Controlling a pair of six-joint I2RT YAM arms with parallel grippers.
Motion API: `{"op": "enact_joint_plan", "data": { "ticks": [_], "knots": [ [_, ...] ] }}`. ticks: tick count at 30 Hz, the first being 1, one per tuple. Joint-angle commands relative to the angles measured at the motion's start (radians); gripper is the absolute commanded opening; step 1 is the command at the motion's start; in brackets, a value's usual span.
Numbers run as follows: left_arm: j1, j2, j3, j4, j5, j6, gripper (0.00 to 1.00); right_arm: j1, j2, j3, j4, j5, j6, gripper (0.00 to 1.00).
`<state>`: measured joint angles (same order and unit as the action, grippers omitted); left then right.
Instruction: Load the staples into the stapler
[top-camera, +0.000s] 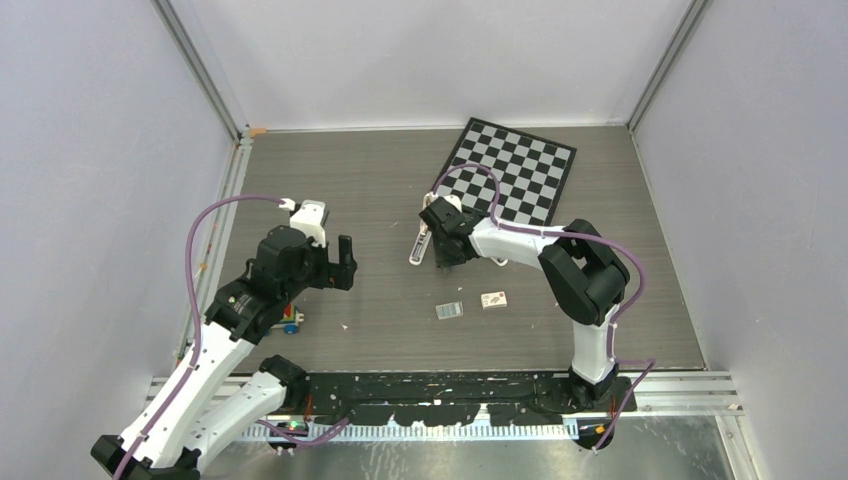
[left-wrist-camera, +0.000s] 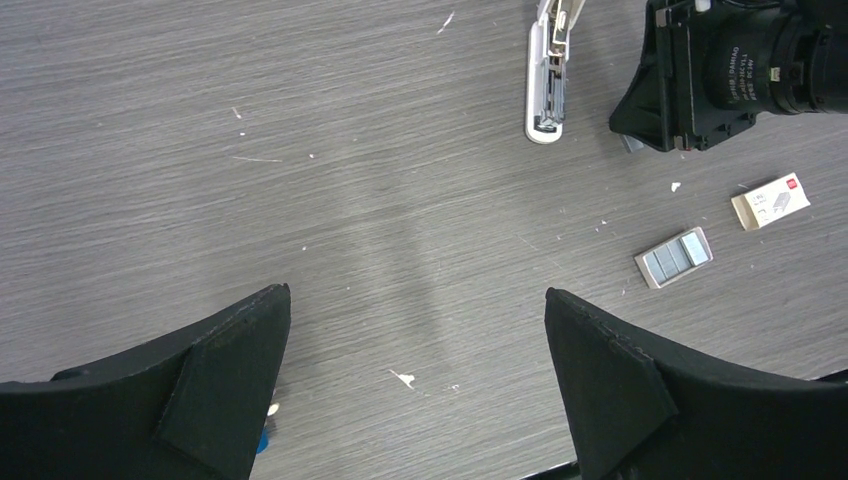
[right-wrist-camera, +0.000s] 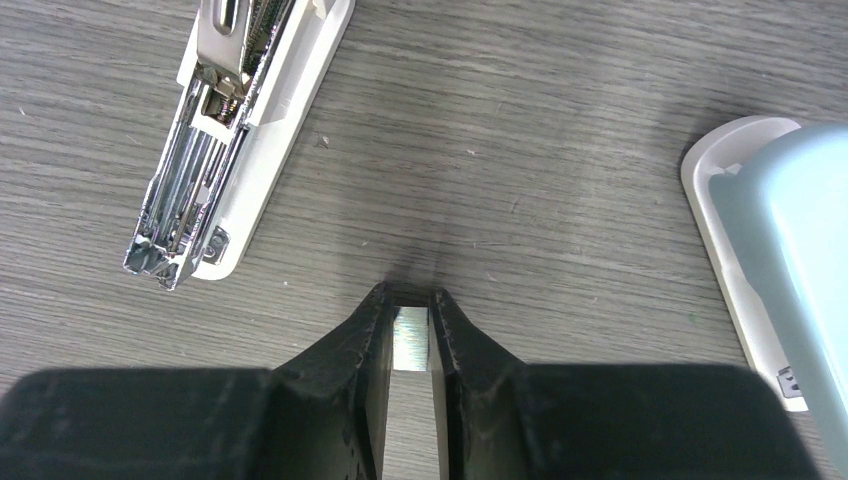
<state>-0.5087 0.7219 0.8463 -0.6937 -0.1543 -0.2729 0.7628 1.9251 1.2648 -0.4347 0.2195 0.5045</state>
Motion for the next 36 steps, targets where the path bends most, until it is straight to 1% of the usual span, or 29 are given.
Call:
{"op": "enact_joint_plan", "data": {
  "ticks": [1,4,8,12,14,17,19,21,27,32,36],
  "knots": [
    [-0.001,0.016,-0.001,0.037,0.061,-0.012,0.99,-0.003,-0.039,0.005,-0.009,0.028,0.005,0.23],
    [-0.001,0.069,0.013,0.043,0.118,-0.034,0.95,-0.005,-0.054,-0.005,0.003,0.031,0.005,0.22],
    [-0.001,0.179,0.075,0.03,0.188,-0.066,0.84,-0.009,-0.076,-0.02,0.02,0.022,0.003,0.21],
    [-0.001,0.289,0.116,0.063,0.193,-0.108,0.74,-0.024,-0.109,-0.042,0.032,0.015,-0.007,0.21],
    [-0.001,0.357,0.128,0.101,0.194,-0.15,0.69,-0.037,-0.129,-0.058,0.045,0.004,-0.012,0.21],
    [-0.001,0.43,0.118,0.22,0.295,-0.227,0.59,-0.062,-0.157,-0.082,0.058,-0.014,-0.024,0.21],
    [-0.001,0.472,0.092,0.303,0.314,-0.299,0.52,-0.08,-0.176,-0.091,0.061,-0.027,-0.029,0.21],
    [-0.001,0.517,0.078,0.36,0.289,-0.325,0.45,-0.093,-0.198,-0.1,0.062,-0.036,-0.034,0.21],
    [-0.001,0.658,0.055,0.503,0.197,-0.343,0.32,-0.118,-0.258,-0.124,0.068,-0.058,-0.04,0.21],
    [-0.001,0.804,0.092,0.557,0.178,-0.343,0.26,-0.126,-0.284,-0.135,0.068,-0.074,-0.04,0.21],
    [0.0,0.883,0.11,0.586,0.189,-0.355,0.22,-0.125,-0.296,-0.134,0.066,-0.078,-0.036,0.22]
  ]
}}
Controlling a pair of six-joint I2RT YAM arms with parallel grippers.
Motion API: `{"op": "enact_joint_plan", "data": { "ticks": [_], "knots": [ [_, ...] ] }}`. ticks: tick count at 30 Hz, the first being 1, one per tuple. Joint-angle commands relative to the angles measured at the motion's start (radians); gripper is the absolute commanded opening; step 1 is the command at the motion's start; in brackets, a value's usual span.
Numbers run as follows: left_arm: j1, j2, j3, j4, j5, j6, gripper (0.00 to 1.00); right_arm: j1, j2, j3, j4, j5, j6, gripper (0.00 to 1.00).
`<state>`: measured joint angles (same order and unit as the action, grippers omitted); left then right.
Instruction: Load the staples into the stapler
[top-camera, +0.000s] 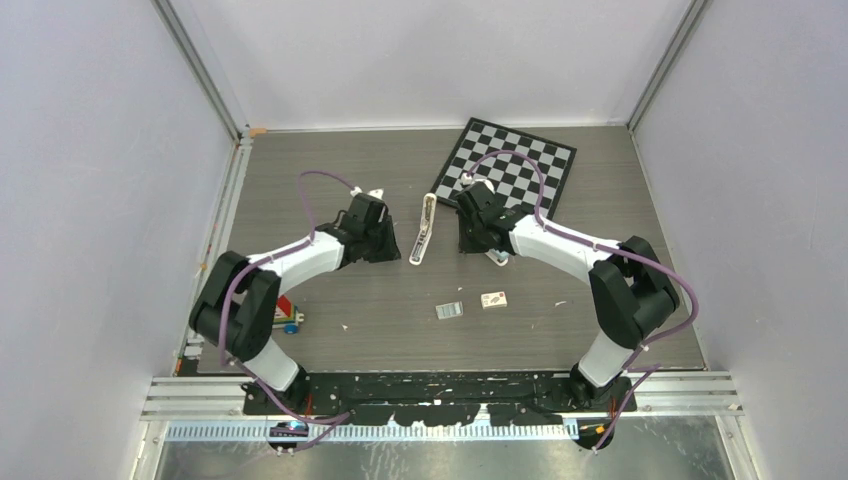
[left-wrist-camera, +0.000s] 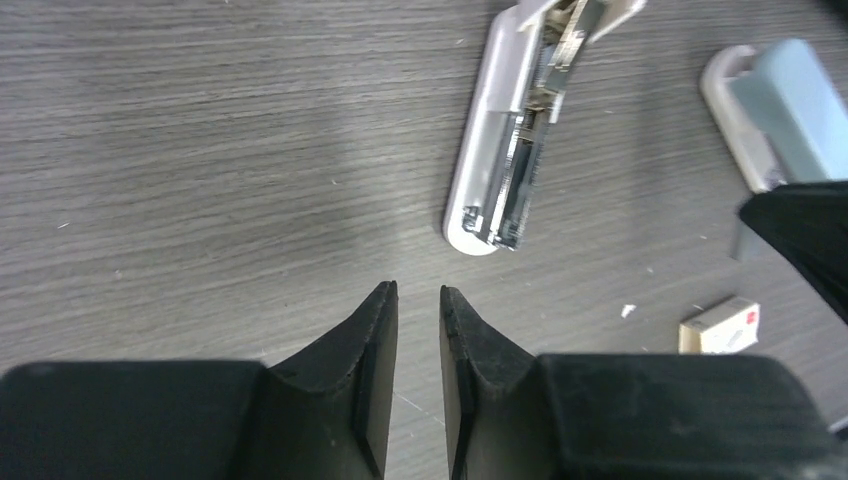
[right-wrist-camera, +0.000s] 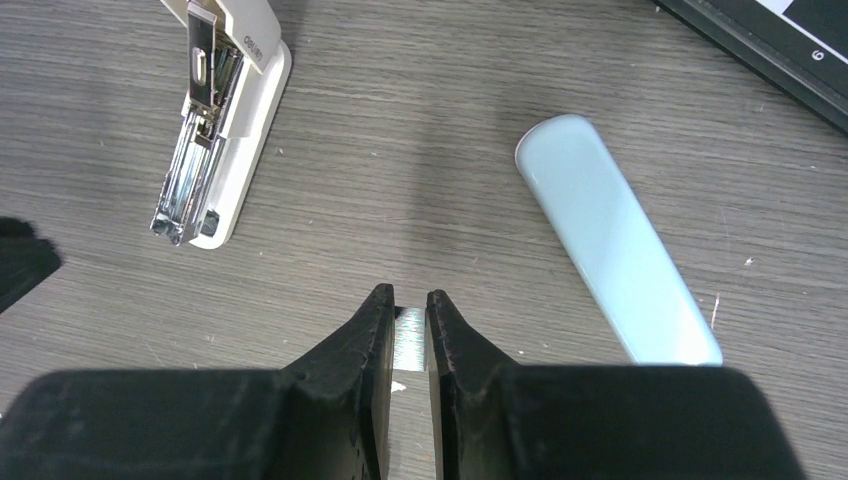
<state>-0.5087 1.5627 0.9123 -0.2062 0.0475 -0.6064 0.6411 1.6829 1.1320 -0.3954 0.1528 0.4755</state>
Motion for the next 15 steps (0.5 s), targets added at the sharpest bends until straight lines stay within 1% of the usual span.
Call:
{"op": "enact_joint_plan", "data": {
  "ticks": [1,8,15],
  "knots": [
    [-0.001,0.058,0.047,0.106,-0.004,-0.025,0.22,-0.003,-0.055,-0.001,0.025,-0.012,-0.006,0.22],
    [-0.001,0.131,0.048,0.161,0.052,-0.034,0.21,-0.003,-0.073,-0.002,0.024,-0.012,-0.002,0.22],
    [-0.002,0.171,0.037,0.213,0.087,-0.047,0.19,-0.005,-0.09,0.002,0.018,-0.005,0.002,0.22]
  ]
}}
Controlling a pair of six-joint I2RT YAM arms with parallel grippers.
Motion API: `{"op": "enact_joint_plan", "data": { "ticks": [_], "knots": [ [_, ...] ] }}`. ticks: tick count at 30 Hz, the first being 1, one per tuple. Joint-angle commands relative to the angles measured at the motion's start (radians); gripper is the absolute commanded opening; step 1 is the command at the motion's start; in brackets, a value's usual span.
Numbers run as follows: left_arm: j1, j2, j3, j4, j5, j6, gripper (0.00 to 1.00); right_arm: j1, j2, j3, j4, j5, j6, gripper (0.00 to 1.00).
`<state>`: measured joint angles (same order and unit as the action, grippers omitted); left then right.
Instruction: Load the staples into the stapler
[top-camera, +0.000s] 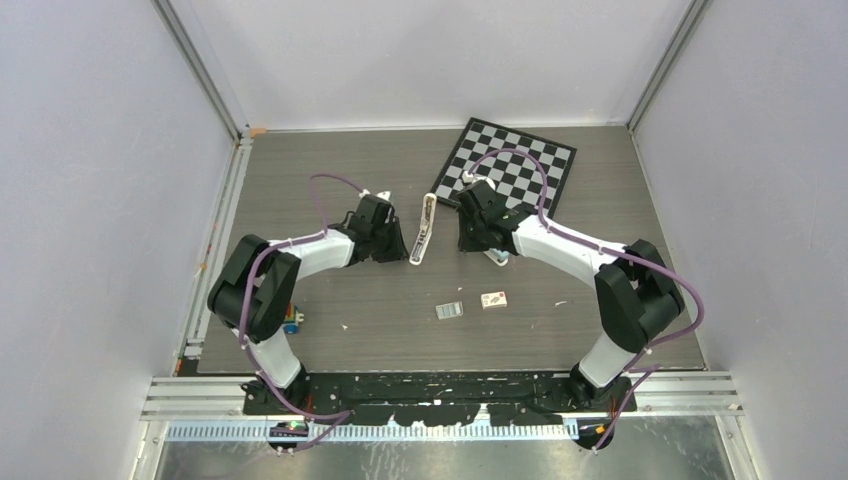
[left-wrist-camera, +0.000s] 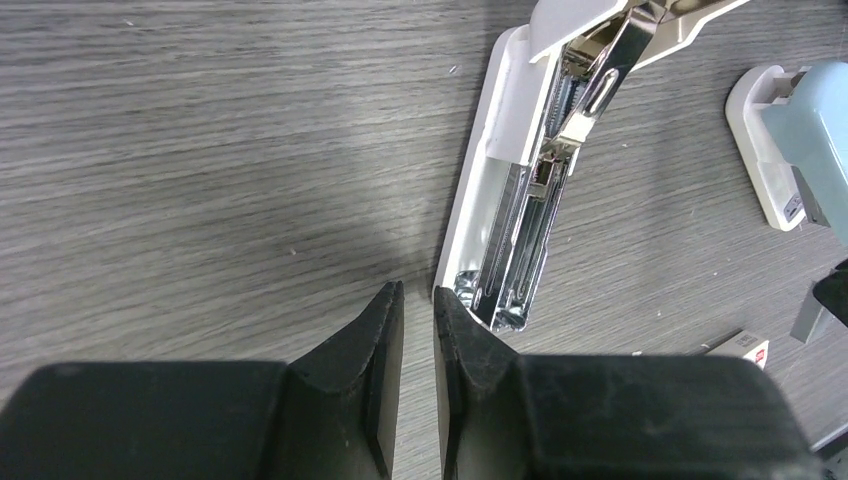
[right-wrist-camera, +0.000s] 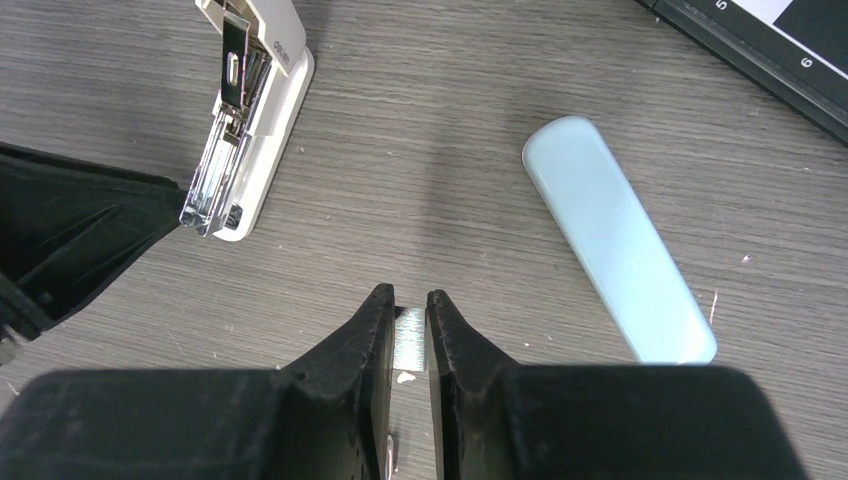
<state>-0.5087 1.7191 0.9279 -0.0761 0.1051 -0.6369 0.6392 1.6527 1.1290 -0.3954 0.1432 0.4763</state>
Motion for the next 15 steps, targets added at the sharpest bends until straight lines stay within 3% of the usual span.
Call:
{"op": "enact_joint_plan", "data": {
  "ticks": [1,15],
  "knots": [
    [-0.003,0.018,0.02,0.101,0.034,-0.019,0.19,-0.003,-0.062,0.006,0.017,0.004,0.002,0.22],
    [-0.051,0.067,0.008,0.197,0.089,-0.067,0.16,-0.003,-0.049,0.033,0.01,0.001,0.024,0.22]
  ]
}}
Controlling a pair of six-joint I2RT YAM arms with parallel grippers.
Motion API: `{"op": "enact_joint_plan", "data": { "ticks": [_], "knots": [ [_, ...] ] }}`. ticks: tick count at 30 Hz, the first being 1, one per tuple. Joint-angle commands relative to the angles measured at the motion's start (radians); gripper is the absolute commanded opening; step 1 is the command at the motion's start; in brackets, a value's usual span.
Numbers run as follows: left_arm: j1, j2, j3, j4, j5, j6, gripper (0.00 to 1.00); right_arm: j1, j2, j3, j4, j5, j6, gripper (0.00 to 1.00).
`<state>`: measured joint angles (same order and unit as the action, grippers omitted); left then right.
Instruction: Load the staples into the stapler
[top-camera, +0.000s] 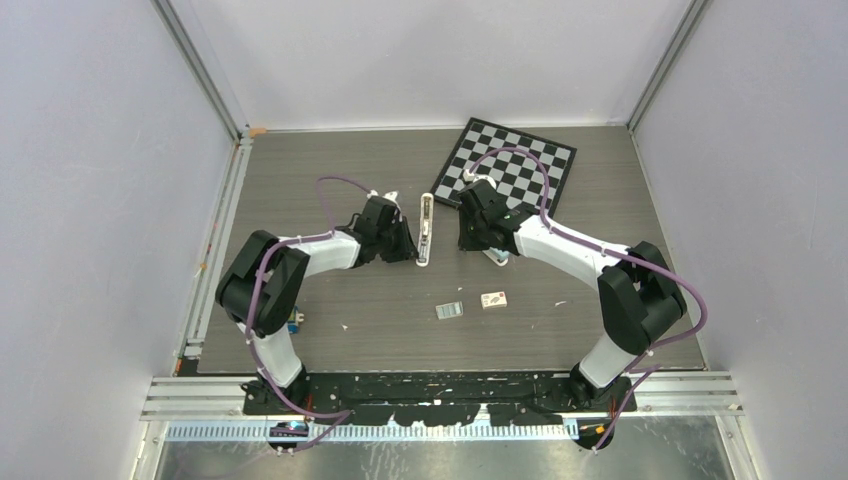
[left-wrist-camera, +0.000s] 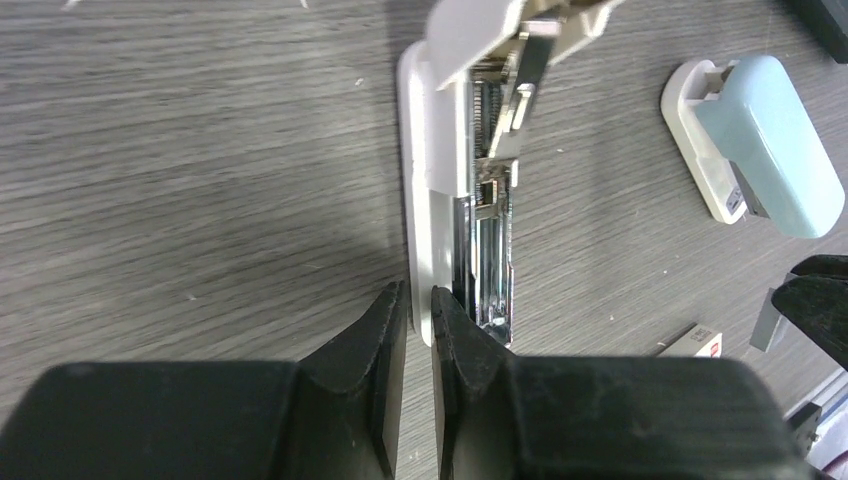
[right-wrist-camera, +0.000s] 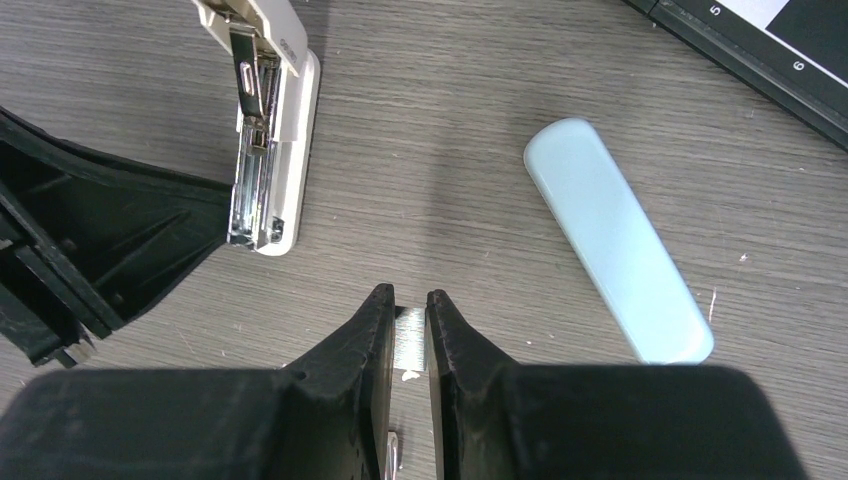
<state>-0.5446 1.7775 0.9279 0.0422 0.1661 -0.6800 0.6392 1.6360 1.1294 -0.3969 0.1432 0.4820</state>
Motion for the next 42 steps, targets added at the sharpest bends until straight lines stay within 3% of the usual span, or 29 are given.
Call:
{"op": "enact_joint_plan", "data": {
  "ticks": [1,7,15,26,29,36,42],
  "knots": [
    [-0.015,0.009,0.002,0.083,0.03,-0.029,0.16,-0.002,-0.03,0.036,0.01,0.001,0.019,0.22],
    [-0.014,-0.068,-0.025,0.015,-0.006,-0.02,0.22,-0.001,-0.013,0.051,0.027,-0.007,0.042,0.22],
    [0.021,-0.306,-0.02,-0.246,-0.111,0.022,0.5,0.02,0.045,0.102,0.052,-0.003,0.07,0.22],
    [0.032,-0.749,0.005,-0.519,-0.22,0.168,0.81,0.058,0.149,0.176,0.106,0.03,0.089,0.22],
    [0.032,-0.832,0.013,-0.58,-0.226,0.233,0.98,0.06,0.174,0.19,0.111,0.032,0.085,0.22],
    [0.032,-0.964,0.021,-0.7,-0.289,0.379,1.0,0.077,0.197,0.198,0.155,0.045,0.079,0.22],
    [0.032,-1.036,-0.051,-0.691,-0.366,0.448,1.0,0.103,0.204,0.195,0.176,0.078,0.084,0.22]
  ]
}}
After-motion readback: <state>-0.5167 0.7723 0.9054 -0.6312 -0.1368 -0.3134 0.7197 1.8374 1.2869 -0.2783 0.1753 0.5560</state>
